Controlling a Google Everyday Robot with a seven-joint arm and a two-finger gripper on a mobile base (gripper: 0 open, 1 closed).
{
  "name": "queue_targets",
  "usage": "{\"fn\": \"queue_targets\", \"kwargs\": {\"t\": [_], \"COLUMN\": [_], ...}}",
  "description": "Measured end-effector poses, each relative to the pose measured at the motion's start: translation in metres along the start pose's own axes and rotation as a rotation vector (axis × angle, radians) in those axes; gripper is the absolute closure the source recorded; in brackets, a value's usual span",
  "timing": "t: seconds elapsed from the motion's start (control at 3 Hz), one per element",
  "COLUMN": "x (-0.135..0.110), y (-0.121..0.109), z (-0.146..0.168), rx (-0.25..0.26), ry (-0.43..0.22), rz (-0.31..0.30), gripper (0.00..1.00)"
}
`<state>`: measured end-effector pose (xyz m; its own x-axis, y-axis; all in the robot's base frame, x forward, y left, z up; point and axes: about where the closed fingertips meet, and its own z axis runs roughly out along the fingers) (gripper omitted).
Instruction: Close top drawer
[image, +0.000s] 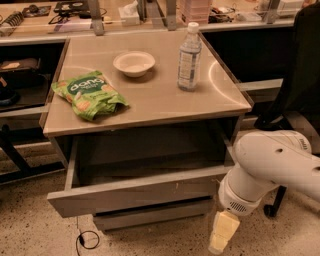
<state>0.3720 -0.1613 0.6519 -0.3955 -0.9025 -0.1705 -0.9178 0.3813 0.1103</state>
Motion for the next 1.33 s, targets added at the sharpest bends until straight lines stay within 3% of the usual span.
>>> {"fn": "queue_targets", "kwargs": {"t": [0.33, 1.33], "x": [0.0000, -0.0066], "y": [0.0000, -0.0080], "z": [0.0000, -0.0007], "rx": [0.000, 0.016], "ry": [0.000, 0.007], "rz": [0.000, -0.021], "gripper": [0.19, 0.89]}}
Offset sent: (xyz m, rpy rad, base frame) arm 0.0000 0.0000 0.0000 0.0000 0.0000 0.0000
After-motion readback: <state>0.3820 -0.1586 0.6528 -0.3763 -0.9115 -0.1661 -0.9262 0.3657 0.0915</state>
